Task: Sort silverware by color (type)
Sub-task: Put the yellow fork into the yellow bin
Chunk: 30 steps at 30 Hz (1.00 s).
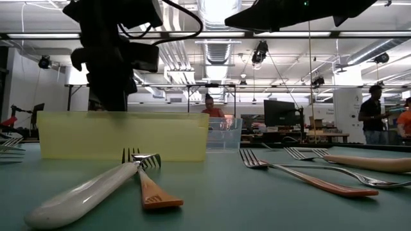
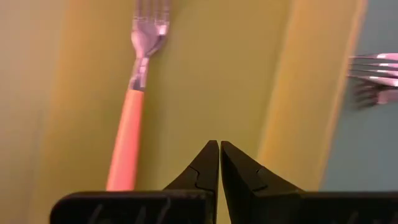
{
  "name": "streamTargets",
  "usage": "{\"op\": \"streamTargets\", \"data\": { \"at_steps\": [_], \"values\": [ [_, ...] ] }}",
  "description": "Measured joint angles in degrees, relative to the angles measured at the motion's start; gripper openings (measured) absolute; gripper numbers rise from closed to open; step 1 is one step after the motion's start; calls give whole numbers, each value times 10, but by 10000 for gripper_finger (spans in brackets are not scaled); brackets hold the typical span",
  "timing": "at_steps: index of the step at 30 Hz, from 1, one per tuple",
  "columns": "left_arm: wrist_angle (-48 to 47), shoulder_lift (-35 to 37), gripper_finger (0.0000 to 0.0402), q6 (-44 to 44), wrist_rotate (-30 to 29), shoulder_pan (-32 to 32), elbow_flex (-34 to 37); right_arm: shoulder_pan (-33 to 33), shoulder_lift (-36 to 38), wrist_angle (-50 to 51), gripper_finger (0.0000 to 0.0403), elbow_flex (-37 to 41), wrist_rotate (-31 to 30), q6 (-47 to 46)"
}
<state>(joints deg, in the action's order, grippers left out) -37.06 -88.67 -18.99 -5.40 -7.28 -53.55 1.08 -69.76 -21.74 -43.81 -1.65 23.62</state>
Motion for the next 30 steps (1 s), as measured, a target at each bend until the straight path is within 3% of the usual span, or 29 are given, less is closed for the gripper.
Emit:
{"op": "streamTargets", "data": {
  "at_steps": [8, 30],
  "values": [
    [1, -13, 0, 59, -46, 1, 0, 0, 0, 3, 27, 0, 0, 0],
    [19, -73, 0, 121, -46, 37, 0, -27, -17, 9, 27, 0, 0, -11]
  ]
}}
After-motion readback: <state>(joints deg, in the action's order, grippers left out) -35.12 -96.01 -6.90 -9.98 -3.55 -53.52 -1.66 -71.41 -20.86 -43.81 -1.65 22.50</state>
